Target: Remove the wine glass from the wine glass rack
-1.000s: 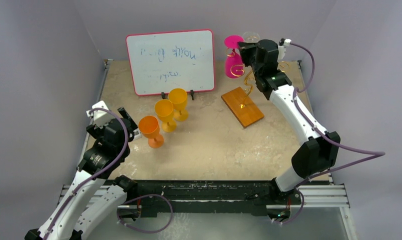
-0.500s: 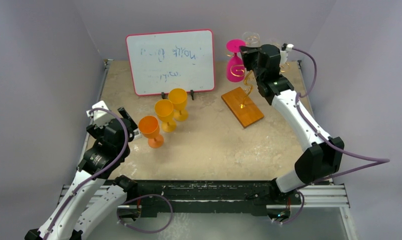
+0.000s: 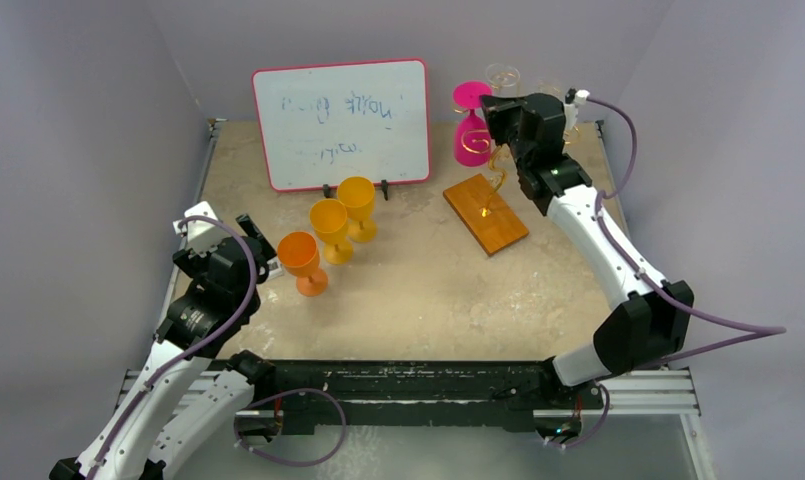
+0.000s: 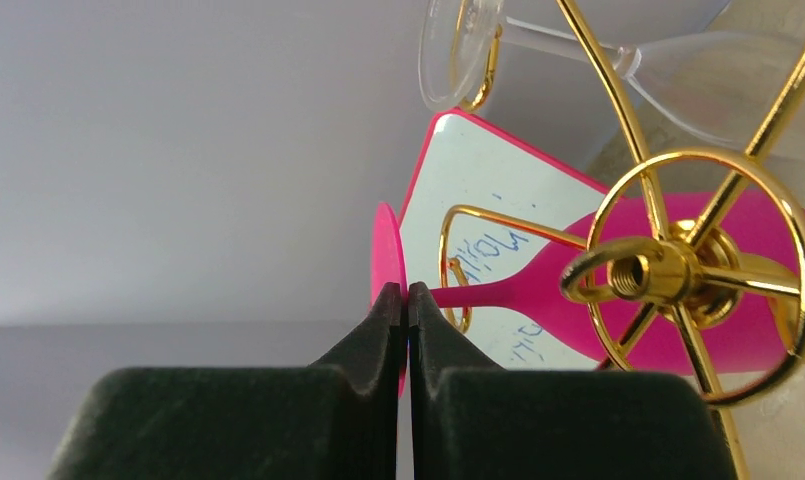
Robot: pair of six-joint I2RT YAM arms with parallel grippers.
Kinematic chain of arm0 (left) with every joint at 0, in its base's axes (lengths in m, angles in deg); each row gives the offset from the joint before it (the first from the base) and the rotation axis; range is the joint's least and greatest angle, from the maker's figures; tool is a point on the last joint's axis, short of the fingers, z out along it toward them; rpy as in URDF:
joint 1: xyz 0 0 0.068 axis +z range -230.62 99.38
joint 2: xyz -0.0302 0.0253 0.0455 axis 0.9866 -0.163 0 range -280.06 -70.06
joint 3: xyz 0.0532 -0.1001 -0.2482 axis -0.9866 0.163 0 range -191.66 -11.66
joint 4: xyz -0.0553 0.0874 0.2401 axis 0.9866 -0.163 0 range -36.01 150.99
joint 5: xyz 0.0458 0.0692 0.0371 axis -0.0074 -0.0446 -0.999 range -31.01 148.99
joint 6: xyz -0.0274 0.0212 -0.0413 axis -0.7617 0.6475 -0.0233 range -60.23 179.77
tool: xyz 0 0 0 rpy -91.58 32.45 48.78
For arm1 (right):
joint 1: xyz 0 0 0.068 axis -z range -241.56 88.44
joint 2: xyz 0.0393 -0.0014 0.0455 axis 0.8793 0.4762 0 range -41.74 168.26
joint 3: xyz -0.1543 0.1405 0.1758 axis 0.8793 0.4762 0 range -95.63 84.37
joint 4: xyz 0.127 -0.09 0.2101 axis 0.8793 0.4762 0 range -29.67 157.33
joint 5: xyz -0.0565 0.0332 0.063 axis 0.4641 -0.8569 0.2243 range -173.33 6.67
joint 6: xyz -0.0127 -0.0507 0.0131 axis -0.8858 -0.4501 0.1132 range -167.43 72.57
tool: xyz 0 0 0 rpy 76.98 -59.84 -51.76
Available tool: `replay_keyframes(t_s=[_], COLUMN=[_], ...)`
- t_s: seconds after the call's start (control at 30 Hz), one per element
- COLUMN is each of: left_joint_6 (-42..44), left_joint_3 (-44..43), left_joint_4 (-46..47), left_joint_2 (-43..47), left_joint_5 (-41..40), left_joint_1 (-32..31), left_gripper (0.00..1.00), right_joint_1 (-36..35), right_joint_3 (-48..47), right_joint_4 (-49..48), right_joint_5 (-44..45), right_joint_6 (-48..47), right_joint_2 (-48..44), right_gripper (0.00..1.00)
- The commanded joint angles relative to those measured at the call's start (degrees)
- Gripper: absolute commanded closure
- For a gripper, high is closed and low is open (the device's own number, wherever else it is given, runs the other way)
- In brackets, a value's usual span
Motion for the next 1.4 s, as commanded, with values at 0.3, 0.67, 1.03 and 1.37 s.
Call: replay_keyframes(t_s=[0.3,0.67,1.03,1.37], left_joint_6=[-0.69,-0.78,-1.30,-6.63], left_joint_3=[-0.43,-0.35,-0.68,-2.30], left_joint_4=[0.67,0.75,0.61,-3.09], left_joint_2=[0.04,-0.12,-0.16,3.30], left_joint_5=[-1.36,-1.28,-1.32,-0.34], left_joint_1=[0.39,0.39,0.38,0.36], left_gripper=[0.09,0.08,0.08,0.08], right_joint_1=[-0.62,-0.62,-0.88,-2.17], right_joint_3=[2.22,2.25,-2.46,-0.94], right_joint_4=[-5.88,-8.00,-10.02,-12.22], right_joint_5=[-7.79,-20.36,-35.71,-61.20], right_joint_6=[-3.55,-10.77,-21.31,-38.44], right_joint_2=[-5.25,-4.80,-1.12,-4.85], right_gripper=[1.00,1.00,1.00,1.00])
